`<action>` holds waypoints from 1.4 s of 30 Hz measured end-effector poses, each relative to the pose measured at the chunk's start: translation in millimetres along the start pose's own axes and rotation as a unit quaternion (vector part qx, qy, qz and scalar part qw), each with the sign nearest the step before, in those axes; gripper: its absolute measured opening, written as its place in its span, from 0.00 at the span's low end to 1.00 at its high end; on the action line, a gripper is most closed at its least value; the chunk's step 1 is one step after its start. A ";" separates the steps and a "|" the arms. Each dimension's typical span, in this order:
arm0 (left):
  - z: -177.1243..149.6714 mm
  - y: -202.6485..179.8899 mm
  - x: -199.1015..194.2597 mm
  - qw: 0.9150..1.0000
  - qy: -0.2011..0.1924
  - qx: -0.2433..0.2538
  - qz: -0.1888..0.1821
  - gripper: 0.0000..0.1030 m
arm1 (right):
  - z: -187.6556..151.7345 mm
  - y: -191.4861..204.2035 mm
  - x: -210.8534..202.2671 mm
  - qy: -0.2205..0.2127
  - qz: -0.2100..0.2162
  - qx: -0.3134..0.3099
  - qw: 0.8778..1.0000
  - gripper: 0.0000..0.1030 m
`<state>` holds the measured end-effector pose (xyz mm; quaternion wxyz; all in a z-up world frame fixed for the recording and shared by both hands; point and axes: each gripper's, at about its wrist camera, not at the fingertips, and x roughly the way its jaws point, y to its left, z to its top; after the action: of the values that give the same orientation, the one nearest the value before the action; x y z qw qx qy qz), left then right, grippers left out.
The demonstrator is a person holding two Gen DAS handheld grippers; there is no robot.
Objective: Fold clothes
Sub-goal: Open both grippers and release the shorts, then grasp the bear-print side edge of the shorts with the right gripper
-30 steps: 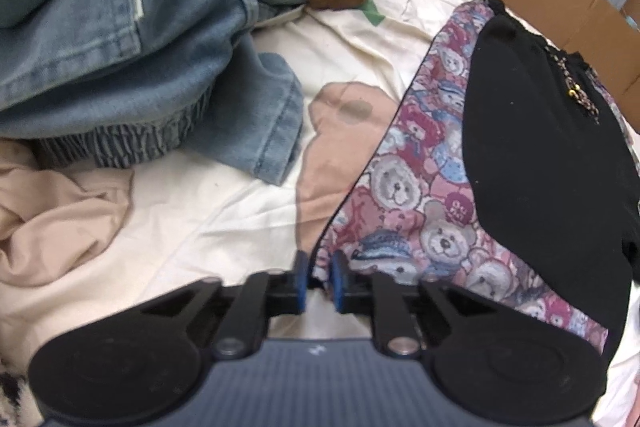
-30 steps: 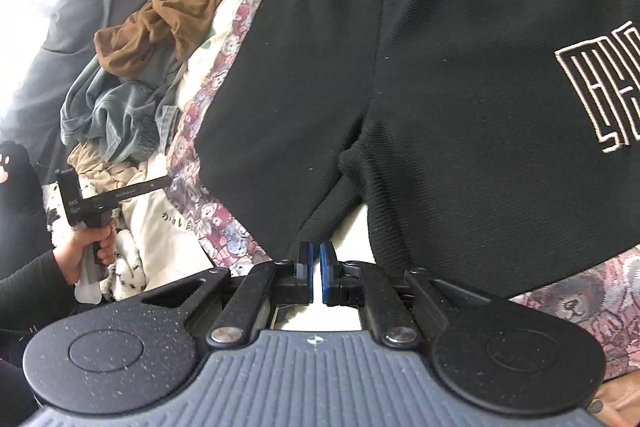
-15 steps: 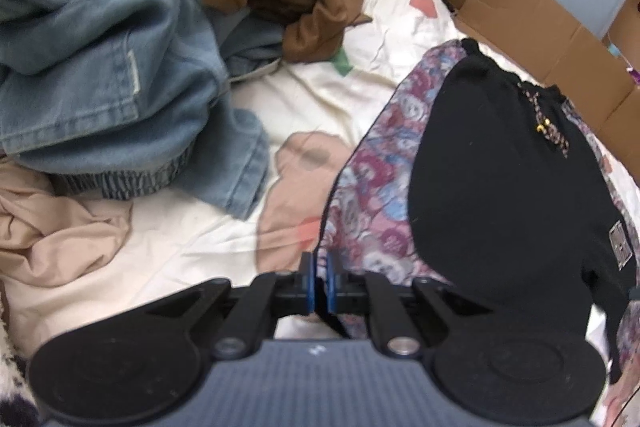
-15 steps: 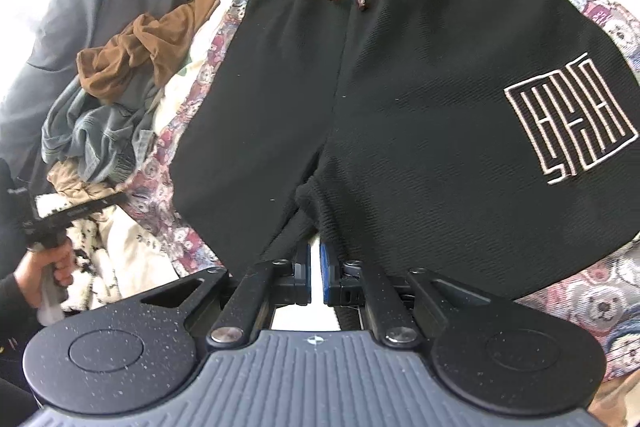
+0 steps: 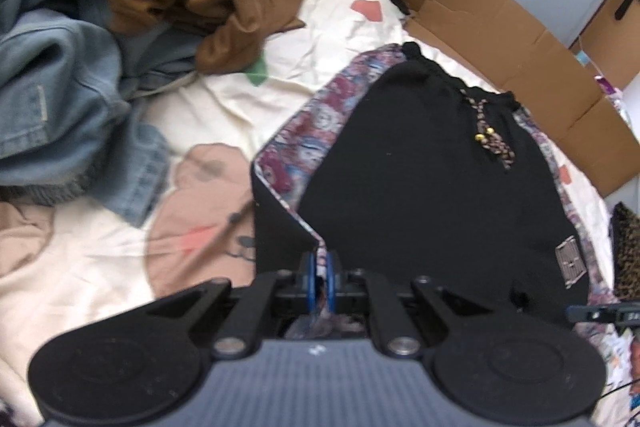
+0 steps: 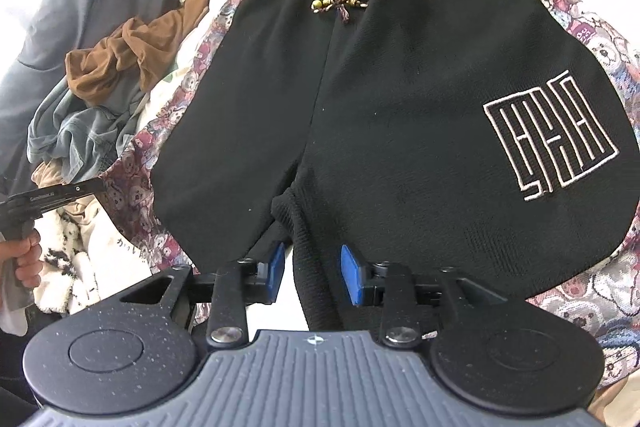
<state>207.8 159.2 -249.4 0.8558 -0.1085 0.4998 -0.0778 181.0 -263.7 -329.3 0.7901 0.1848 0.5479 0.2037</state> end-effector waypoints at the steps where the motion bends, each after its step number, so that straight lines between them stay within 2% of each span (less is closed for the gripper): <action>1: -0.5 -4.2 0.4 1.000 0.000 -0.004 -0.007 0.06 | 0.2 1.2 -0.1 -0.001 0.003 -0.001 1.000 0.35; 9: -4.4 -37.2 14.3 0.997 0.017 -0.026 -0.069 0.06 | 1.8 17.4 4.2 -0.006 0.022 -0.019 1.000 0.35; 18: -9.8 -69.3 35.2 0.990 0.038 -0.042 -0.128 0.06 | -0.2 38.6 7.5 -0.006 0.059 -0.044 0.997 0.35; 25: -19.9 -103.3 47.4 0.983 0.062 -0.030 -0.169 0.05 | -0.7 53.7 7.9 -0.012 0.084 -0.057 0.995 0.35; 32: -17.9 -142.2 59.5 0.974 0.082 -0.007 -0.212 0.05 | 2.3 59.3 6.9 -0.031 0.082 -0.058 0.994 0.35; 42: -12.7 -183.7 66.8 0.962 0.095 0.016 -0.256 0.05 | 9.3 59.1 5.3 -0.059 0.070 -0.057 0.994 0.35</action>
<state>224.8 -35.4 -263.1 0.7577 -0.2107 0.5329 -0.3122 184.4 -211.3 -299.9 0.8142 0.1892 0.4732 0.2781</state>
